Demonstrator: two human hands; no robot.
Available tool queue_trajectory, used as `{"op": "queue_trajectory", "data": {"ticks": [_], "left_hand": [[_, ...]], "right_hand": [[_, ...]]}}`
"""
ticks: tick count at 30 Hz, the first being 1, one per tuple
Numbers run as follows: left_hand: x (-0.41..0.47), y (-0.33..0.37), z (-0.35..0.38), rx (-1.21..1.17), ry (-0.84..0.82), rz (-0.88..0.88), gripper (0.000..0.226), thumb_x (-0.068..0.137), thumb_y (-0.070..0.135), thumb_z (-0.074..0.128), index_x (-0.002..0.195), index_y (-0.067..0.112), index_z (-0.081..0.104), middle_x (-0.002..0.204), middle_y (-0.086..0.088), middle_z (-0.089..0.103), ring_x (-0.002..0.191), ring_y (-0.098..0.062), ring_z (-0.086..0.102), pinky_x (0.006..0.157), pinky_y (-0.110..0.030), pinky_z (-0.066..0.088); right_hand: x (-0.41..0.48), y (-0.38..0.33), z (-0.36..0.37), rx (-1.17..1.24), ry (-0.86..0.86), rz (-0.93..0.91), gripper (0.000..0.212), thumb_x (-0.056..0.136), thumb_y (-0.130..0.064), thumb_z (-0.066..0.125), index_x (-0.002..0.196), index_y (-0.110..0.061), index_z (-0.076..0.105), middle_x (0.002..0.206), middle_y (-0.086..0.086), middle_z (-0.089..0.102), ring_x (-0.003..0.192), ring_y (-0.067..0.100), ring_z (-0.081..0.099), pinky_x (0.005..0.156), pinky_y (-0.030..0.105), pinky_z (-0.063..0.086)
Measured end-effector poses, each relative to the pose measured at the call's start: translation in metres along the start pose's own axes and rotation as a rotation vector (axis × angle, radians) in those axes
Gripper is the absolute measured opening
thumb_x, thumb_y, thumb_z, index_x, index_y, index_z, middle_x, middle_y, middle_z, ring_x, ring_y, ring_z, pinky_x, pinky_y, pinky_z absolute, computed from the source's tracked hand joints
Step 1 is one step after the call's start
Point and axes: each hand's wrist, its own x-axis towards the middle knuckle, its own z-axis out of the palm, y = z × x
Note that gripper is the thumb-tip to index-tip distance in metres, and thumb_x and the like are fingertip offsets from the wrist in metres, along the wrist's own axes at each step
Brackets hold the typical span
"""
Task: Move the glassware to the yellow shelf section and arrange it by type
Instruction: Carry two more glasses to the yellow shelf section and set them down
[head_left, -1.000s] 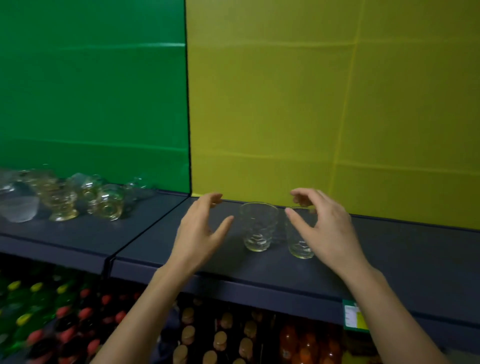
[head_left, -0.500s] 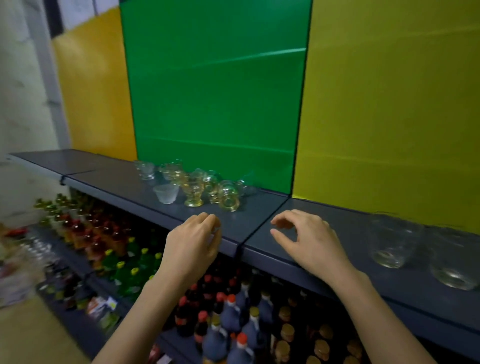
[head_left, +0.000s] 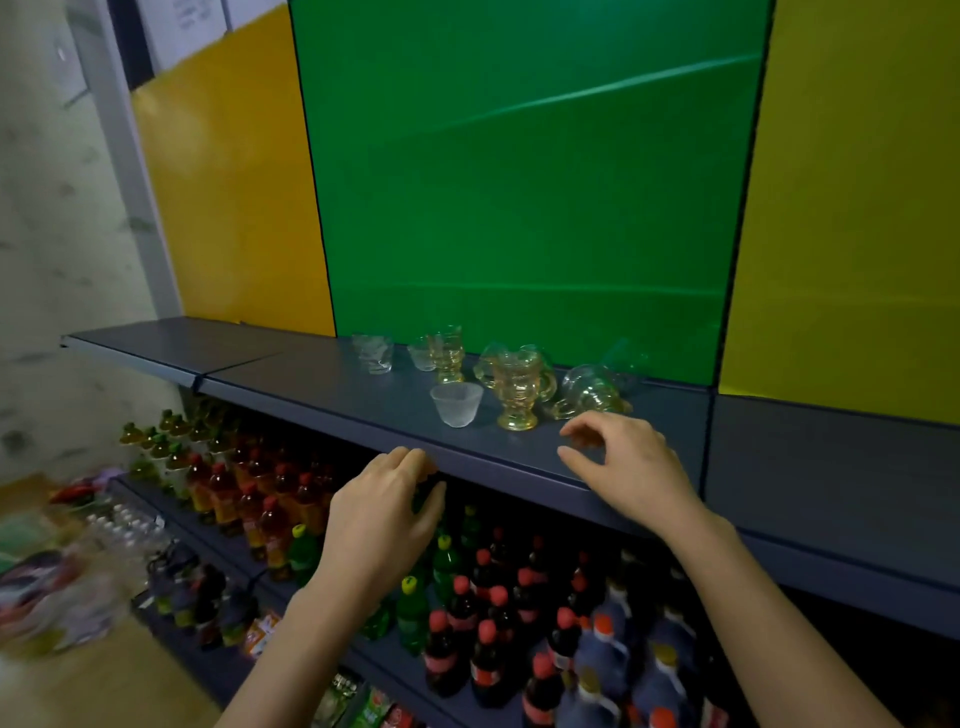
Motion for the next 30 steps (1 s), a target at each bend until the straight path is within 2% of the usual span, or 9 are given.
{"op": "queue_trajectory", "data": {"ticks": [3, 7, 10, 14, 17, 20, 23, 26, 30], "left_hand": [[0.011, -0.022, 0.007, -0.013, 0.006, -0.001, 0.022, 0.081, 0.036, 0.048, 0.088, 0.017, 0.057, 0.085, 0.002, 0.062, 0.082, -0.020, 0.059, 0.055, -0.029, 0.041], [0.030, -0.047, 0.024, -0.058, 0.017, -0.006, 0.026, 0.080, 0.036, 0.052, 0.094, 0.015, 0.060, 0.090, 0.001, 0.064, 0.088, -0.021, 0.061, 0.061, -0.031, 0.045], [0.051, -0.066, 0.041, -0.082, 0.012, -0.012, 0.033, 0.079, 0.041, 0.047, 0.097, 0.016, 0.059, 0.094, 0.002, 0.063, 0.094, -0.021, 0.060, 0.066, -0.033, 0.047], [0.087, -0.086, 0.066, -0.166, 0.016, -0.039, 0.039, 0.083, 0.049, 0.053, 0.106, 0.018, 0.054, 0.106, 0.004, 0.060, 0.101, -0.017, 0.056, 0.074, -0.032, 0.046], [0.115, -0.093, 0.081, -0.262, -0.006, -0.033, 0.055, 0.079, 0.060, 0.051, 0.116, 0.020, 0.048, 0.114, 0.005, 0.056, 0.106, -0.015, 0.053, 0.080, -0.032, 0.046], [0.137, -0.101, 0.096, -0.420, -0.114, -0.076, 0.076, 0.067, 0.069, 0.055, 0.126, 0.023, 0.041, 0.125, 0.007, 0.051, 0.114, -0.014, 0.049, 0.091, -0.037, 0.046], [0.153, -0.107, 0.111, -0.598, -0.260, -0.141, 0.098, 0.049, 0.079, 0.060, 0.129, 0.025, 0.039, 0.128, 0.007, 0.050, 0.116, -0.014, 0.049, 0.096, -0.040, 0.045], [0.161, -0.112, 0.123, -0.765, -0.402, -0.177, 0.106, 0.040, 0.076, 0.066, 0.129, 0.025, 0.040, 0.127, 0.007, 0.051, 0.113, -0.011, 0.051, 0.098, -0.032, 0.043], [0.169, -0.114, 0.133, -0.906, -0.534, -0.147, 0.107, 0.040, 0.066, 0.077, 0.131, 0.024, 0.038, 0.125, 0.011, 0.048, 0.114, -0.006, 0.047, 0.092, -0.020, 0.035]], "right_hand": [[0.022, -0.010, 0.017, 0.019, 0.030, 0.025, 0.026, 0.084, -0.034, 0.061, 0.107, -0.023, 0.061, 0.099, -0.008, 0.065, 0.093, 0.010, 0.059, 0.081, 0.032, 0.051], [0.054, -0.015, 0.039, 0.009, 0.084, 0.046, 0.034, 0.083, -0.031, 0.062, 0.113, -0.016, 0.059, 0.107, 0.000, 0.064, 0.092, 0.012, 0.057, 0.078, 0.024, 0.043], [0.079, -0.015, 0.053, -0.004, 0.119, 0.100, 0.048, 0.083, -0.037, 0.061, 0.124, -0.013, 0.052, 0.120, 0.004, 0.059, 0.106, 0.019, 0.057, 0.089, 0.031, 0.044], [0.110, -0.014, 0.070, -0.004, 0.156, 0.166, 0.069, 0.082, -0.047, 0.058, 0.137, -0.010, 0.037, 0.137, 0.008, 0.047, 0.122, 0.024, 0.049, 0.099, 0.037, 0.040], [0.128, -0.013, 0.077, 0.017, 0.159, 0.234, 0.087, 0.078, -0.055, 0.059, 0.143, -0.009, 0.025, 0.145, 0.009, 0.038, 0.130, 0.025, 0.041, 0.105, 0.038, 0.034], [0.141, -0.012, 0.085, 0.023, 0.151, 0.287, 0.098, 0.071, -0.059, 0.064, 0.144, -0.009, 0.021, 0.149, 0.009, 0.036, 0.133, 0.026, 0.038, 0.108, 0.038, 0.032], [0.150, -0.012, 0.091, 0.052, 0.142, 0.328, 0.100, 0.065, -0.058, 0.070, 0.141, -0.011, 0.025, 0.144, 0.009, 0.042, 0.129, 0.026, 0.043, 0.104, 0.035, 0.036], [0.154, -0.010, 0.096, 0.079, 0.148, 0.362, 0.096, 0.063, -0.056, 0.073, 0.137, -0.014, 0.030, 0.134, 0.004, 0.051, 0.120, 0.022, 0.050, 0.096, 0.031, 0.039], [0.156, -0.007, 0.101, 0.156, 0.192, 0.409, 0.082, 0.061, -0.053, 0.076, 0.127, -0.019, 0.041, 0.124, 0.000, 0.057, 0.111, 0.018, 0.055, 0.092, 0.030, 0.042]]}}
